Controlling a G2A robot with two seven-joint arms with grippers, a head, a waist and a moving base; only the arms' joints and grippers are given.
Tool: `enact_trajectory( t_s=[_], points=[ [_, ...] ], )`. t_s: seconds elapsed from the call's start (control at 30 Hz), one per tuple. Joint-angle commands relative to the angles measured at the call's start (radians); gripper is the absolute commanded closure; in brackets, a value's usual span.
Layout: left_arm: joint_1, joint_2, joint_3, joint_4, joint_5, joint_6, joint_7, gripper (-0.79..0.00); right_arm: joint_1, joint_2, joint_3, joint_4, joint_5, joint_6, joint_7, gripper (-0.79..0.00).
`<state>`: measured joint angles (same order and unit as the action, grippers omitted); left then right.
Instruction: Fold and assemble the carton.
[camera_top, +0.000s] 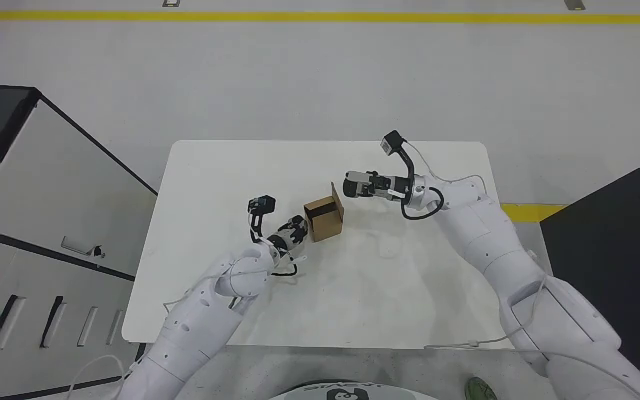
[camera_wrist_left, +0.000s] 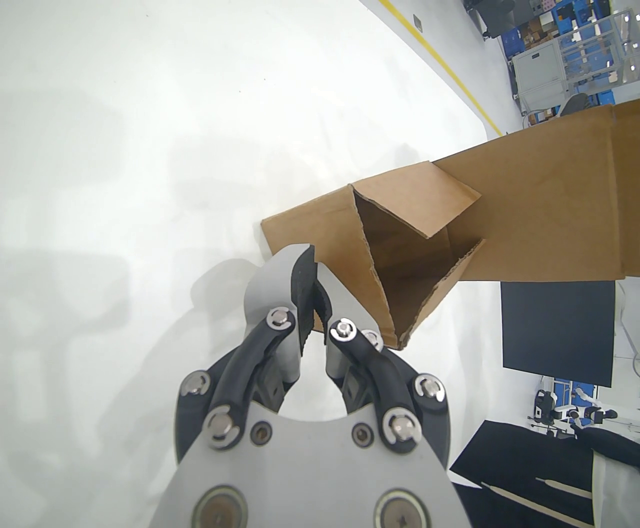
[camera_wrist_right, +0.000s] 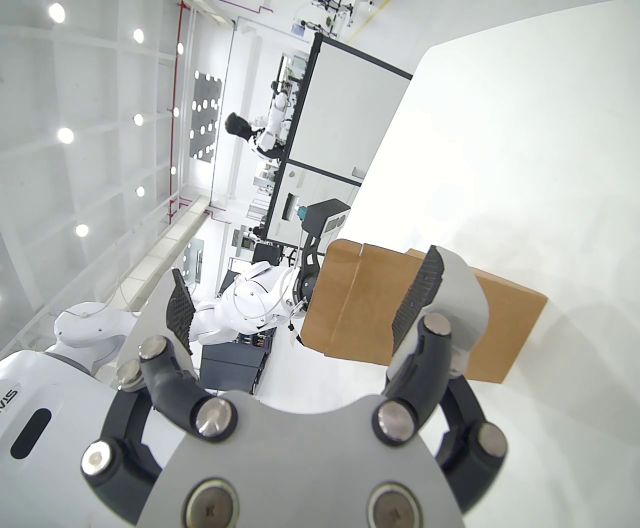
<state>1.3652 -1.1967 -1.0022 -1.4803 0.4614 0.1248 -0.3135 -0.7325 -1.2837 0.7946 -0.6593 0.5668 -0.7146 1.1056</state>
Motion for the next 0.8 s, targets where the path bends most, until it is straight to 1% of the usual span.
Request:
enact_trajectory(
  t_s=[0.0,0.13,0.17,0.23,0.33,0.43,0.5,0.57,0.77],
  points=[
    [0.0,0.0,0.0,0.0,0.0,0.0,0.0,0.0,0.0,0.0,0.0,0.0,0.0,0.0,0.0,-0.785],
    [0.0,0.0,0.0,0.0,0.0,0.0,0.0,0.0,0.0,0.0,0.0,0.0,0.0,0.0,0.0,-0.785],
    [0.0,0.0,0.0,0.0,0.0,0.0,0.0,0.0,0.003,0.002,-0.002,-0.014,-0.031,0.012,-0.015,-0.785],
    [0.0,0.0,0.0,0.0,0.0,0.0,0.0,0.0,0.032,0.012,-0.007,-0.051,-0.158,0.05,-0.062,-0.785],
    [0.0,0.0,0.0,0.0,0.0,0.0,0.0,0.0,0.054,0.03,-0.004,-0.128,-0.293,0.159,-0.08,-0.785],
    [0.0,0.0,0.0,0.0,0.0,0.0,0.0,0.0,0.061,0.051,0.004,-0.225,-0.41,0.277,-0.06,-0.785],
    [0.0,0.0,0.0,0.0,0.0,0.0,0.0,0.0,0.06,0.065,0.005,-0.291,-0.485,0.36,-0.025,-0.785],
    [0.0,0.0,0.0,0.0,0.0,0.0,0.0,0.0,0.06,0.078,0.013,-0.357,-0.576,0.402,-0.042,-0.785],
    [0.0,0.0,0.0,0.0,0.0,0.0,0.0,0.0,0.06,0.078,0.013,-0.357,-0.576,0.402,-0.042,-0.785]
  ],
)
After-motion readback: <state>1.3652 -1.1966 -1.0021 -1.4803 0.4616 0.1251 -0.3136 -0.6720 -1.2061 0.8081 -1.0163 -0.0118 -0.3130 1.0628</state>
